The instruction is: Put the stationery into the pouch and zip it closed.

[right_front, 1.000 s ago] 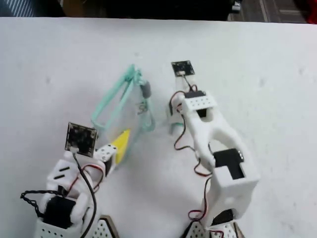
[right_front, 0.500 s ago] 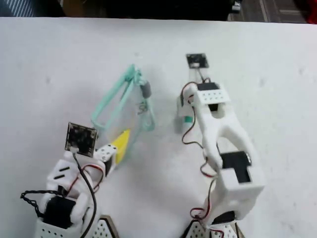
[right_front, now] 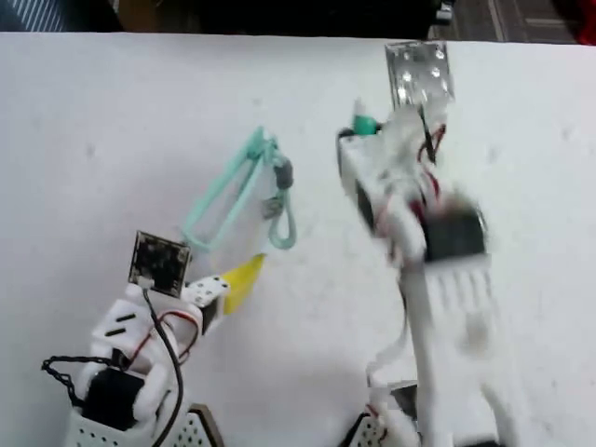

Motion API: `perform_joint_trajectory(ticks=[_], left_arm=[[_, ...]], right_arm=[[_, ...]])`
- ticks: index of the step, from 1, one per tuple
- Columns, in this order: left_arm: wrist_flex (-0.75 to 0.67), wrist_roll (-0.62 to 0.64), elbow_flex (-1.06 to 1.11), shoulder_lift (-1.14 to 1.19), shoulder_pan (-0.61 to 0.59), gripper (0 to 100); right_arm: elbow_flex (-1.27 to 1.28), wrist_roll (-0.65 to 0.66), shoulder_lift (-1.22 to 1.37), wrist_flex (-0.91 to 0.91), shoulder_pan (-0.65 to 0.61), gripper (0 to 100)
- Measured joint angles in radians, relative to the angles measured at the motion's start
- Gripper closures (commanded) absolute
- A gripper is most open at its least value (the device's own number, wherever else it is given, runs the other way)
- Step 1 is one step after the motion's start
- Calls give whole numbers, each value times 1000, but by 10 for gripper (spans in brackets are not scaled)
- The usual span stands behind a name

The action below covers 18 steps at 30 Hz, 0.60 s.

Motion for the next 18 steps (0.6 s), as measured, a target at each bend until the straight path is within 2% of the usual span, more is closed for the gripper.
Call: perform_joint_trajectory(ticks=[5,8,11,18], left_arm=[[0,0,0,0,0,675],[0,0,0,0,5,675],[0,0,0,0,5,675],[0,0,0,0,3,675]], right_arm=[[-14,17,-290,-72,-258,982],[43,121,-304,-150,-379,982],[137,218,-264,-244,-430,982],[180,252,-181,-390,-517,982]])
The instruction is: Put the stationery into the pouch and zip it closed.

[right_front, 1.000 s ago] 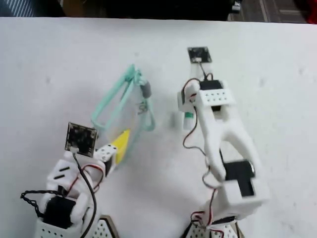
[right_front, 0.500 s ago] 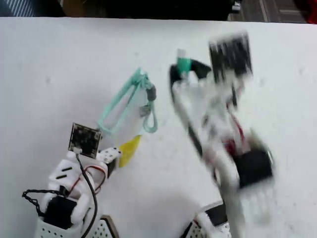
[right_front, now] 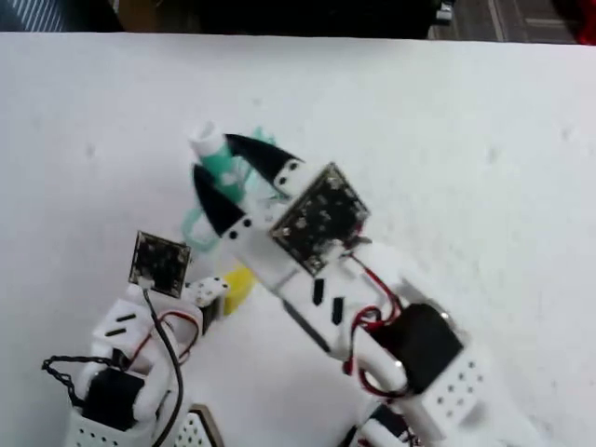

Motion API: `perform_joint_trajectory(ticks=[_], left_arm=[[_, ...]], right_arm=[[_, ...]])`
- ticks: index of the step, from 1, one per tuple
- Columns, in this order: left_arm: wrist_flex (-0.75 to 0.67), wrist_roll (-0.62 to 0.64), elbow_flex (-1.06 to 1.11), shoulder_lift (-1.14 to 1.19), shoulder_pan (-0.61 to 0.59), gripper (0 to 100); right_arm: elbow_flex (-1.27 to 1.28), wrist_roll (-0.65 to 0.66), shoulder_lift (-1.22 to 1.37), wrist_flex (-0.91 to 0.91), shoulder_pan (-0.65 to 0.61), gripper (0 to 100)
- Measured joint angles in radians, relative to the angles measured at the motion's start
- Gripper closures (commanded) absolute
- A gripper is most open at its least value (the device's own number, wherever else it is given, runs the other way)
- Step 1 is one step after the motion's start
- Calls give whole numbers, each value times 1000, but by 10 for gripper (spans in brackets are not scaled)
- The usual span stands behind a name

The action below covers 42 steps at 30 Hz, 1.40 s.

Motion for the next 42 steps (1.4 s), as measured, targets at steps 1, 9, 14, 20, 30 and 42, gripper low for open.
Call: perform_joint_trajectory(ticks=[1,9,14,20,30,42], left_arm=[[0,0,0,0,0,675],[0,0,0,0,0,675],[0,0,0,0,0,675],[0,0,0,0,0,675],[0,0,0,0,5,675],[0,0,0,0,2,676]], right_arm=[[0,0,12,-14,-9,982],[15,3,91,-64,-20,982],[81,3,84,-64,-20,982],[115,3,86,-64,-23,982],[219,21,-69,-32,-20,734],[261,126,-230,74,-20,868]])
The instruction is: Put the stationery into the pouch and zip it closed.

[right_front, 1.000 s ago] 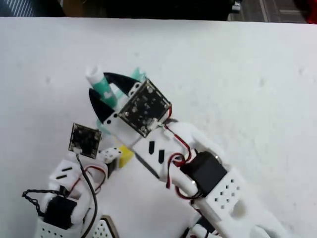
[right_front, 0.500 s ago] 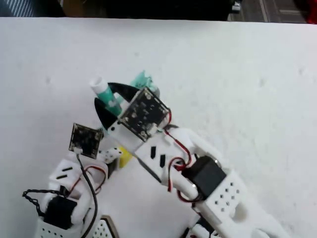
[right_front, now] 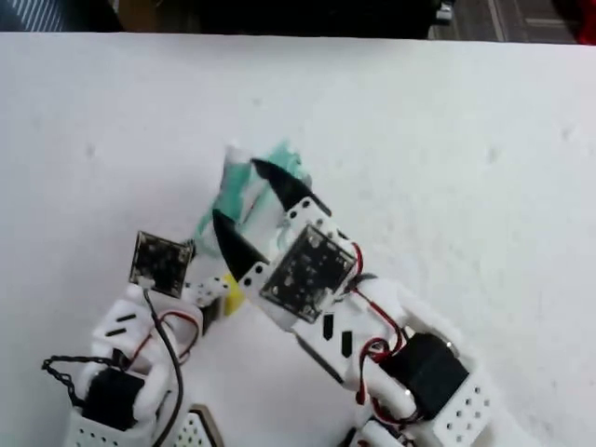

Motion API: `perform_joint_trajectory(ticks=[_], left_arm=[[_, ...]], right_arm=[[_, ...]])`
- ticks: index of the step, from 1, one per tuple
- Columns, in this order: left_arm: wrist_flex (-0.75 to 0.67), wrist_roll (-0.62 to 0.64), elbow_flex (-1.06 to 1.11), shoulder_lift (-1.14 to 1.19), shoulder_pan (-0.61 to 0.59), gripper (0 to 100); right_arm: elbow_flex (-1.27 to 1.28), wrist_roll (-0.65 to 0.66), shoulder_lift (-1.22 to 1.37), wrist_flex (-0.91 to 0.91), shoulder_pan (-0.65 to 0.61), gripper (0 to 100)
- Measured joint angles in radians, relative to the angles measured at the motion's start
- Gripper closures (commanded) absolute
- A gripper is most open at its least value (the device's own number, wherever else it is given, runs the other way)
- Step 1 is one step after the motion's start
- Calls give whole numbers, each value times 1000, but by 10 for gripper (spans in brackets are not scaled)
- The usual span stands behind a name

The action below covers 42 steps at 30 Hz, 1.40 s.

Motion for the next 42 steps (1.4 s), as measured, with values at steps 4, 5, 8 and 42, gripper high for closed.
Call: perform_joint_trajectory(ticks=[4,5,8,42], left_arm=[[0,0,0,0,0,676],[0,0,0,0,3,676],[0,0,0,0,0,676],[-152,-135,3,5,-43,977]], right_arm=[[0,18,2,0,0,875],[0,18,2,-2,3,875],[-2,18,2,-17,38,878],[-242,-170,5,519,255,875]])
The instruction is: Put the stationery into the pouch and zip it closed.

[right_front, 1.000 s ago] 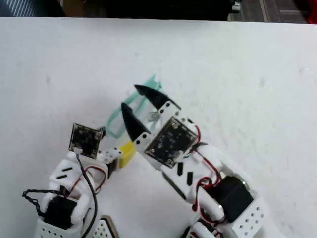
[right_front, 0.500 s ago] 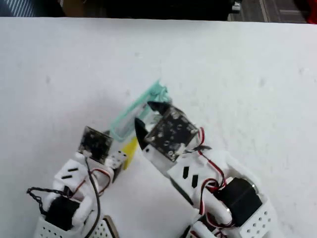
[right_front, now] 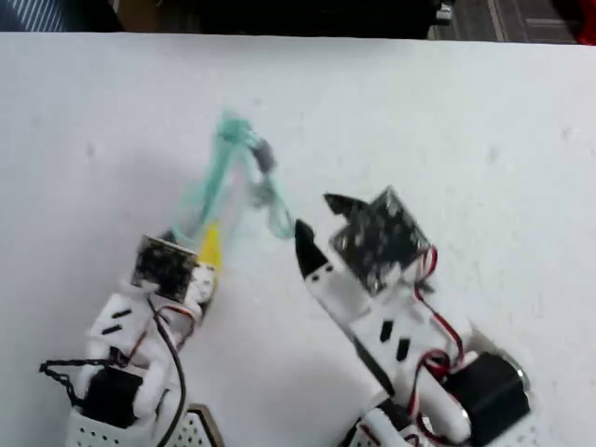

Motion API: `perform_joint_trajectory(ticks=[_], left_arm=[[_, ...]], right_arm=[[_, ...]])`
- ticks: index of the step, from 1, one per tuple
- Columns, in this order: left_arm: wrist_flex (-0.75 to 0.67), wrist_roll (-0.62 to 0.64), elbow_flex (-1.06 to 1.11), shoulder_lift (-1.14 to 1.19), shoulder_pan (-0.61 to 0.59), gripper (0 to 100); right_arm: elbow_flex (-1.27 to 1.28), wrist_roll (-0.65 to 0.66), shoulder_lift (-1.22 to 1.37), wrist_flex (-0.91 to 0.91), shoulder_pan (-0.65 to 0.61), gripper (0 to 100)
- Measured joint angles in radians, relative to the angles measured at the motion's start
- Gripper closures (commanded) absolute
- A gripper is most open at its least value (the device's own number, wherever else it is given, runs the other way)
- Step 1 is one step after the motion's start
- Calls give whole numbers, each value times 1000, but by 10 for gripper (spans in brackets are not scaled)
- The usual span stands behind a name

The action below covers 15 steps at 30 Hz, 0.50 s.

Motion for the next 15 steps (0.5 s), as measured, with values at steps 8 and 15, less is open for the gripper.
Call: perform_joint_trajectory(ticks=[8,15], left_arm=[[-109,-245,157,0,89,977],[-216,-302,232,-3,133,977]], right_arm=[[-130,-196,206,0,6,707],[-301,-394,420,166,-115,666]])
